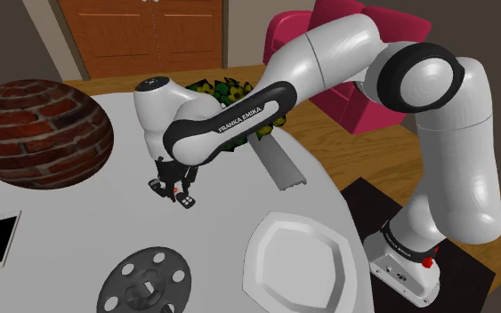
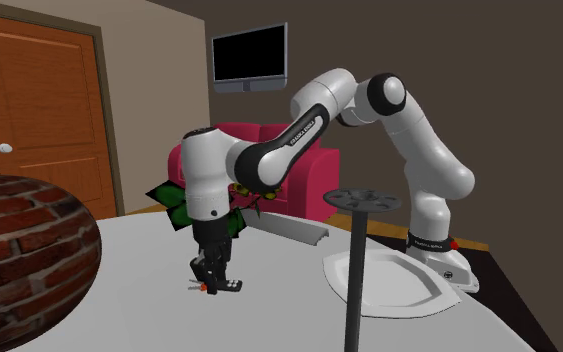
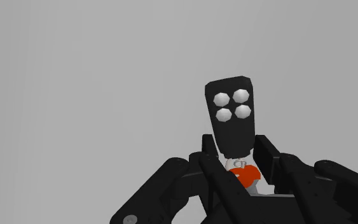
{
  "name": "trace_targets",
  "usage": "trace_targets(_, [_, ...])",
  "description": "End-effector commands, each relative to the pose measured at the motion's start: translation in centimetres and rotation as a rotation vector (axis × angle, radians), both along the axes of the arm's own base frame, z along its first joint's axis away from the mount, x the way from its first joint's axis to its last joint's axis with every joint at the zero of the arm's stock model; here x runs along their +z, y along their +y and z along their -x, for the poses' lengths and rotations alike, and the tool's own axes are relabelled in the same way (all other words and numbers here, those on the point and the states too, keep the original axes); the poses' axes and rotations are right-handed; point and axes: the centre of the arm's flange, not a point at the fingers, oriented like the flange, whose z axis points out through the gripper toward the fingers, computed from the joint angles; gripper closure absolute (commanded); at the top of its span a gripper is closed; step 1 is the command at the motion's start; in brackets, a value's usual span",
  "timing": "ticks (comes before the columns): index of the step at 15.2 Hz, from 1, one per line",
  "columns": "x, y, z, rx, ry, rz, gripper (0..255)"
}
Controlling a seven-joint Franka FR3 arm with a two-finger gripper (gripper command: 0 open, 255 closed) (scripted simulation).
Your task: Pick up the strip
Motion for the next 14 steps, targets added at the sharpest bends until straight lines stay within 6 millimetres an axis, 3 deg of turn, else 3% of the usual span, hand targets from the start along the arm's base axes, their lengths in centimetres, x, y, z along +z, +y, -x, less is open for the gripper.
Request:
trace_targets(1, [0.9, -0.1, 0.0, 0.000, 0.000, 0.001, 255])
trace_targets(12, [6.8, -0.1, 0.0, 0.000, 0.000, 0.001, 255])
trace_targets(14, [6.8, -0.1, 0.0, 0.000, 0.000, 0.001, 255])
